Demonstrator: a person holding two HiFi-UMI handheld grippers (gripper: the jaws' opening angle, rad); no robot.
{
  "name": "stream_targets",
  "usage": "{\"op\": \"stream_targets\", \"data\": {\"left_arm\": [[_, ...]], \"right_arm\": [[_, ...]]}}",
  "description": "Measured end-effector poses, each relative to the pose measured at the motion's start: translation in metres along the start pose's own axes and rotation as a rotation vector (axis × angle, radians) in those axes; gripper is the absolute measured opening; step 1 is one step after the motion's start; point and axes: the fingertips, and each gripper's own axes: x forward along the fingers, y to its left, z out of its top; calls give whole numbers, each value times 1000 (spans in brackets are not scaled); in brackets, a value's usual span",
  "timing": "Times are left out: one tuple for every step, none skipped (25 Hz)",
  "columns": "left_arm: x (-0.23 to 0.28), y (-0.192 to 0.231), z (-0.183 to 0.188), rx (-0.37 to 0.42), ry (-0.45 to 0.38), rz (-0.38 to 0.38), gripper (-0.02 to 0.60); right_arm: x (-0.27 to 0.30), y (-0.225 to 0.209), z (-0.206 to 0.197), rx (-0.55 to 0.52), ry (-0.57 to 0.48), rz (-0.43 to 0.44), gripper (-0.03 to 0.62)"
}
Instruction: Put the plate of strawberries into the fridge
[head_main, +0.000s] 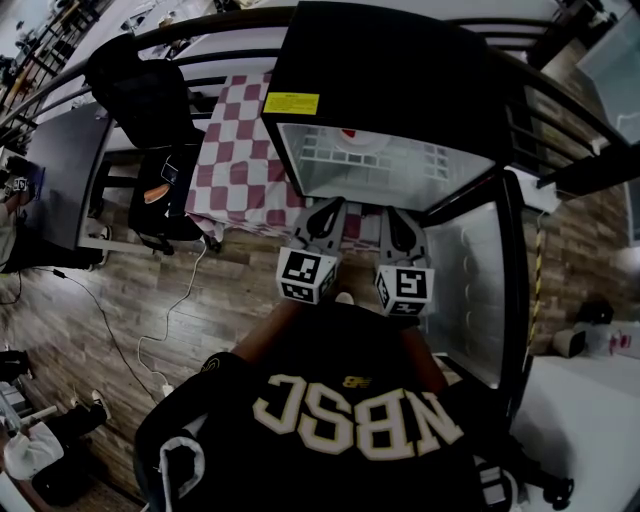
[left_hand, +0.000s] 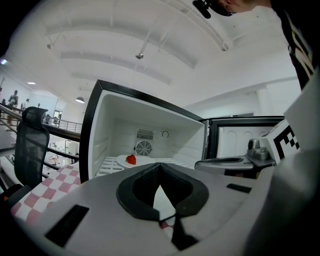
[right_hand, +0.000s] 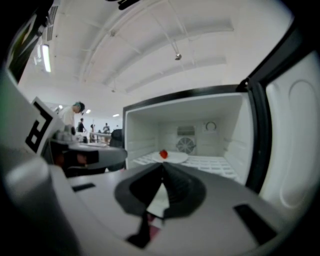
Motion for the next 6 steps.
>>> {"op": "stream_targets", "data": {"left_arm": [[0,0,0,0,1,-1,17],[1,0,0,1,0,-2,17],[2,1,-1,2,-2,-2,17],[2,1,-1,2,-2,-2,17],[3,1,-1,2,-1,-3,17],[3,0,-1,2,0,-4,17]], "right_arm": [[0,0,0,3,0,-1,20],[1,-1,0,4,-1,-2,20],[1,-1,1,6,-2,-3,20],[1,-2,1,6,-3,-4,20],[2,-2,2,7,-4,-4,20],[2,-3,2,8,-5,-5,20]]}}
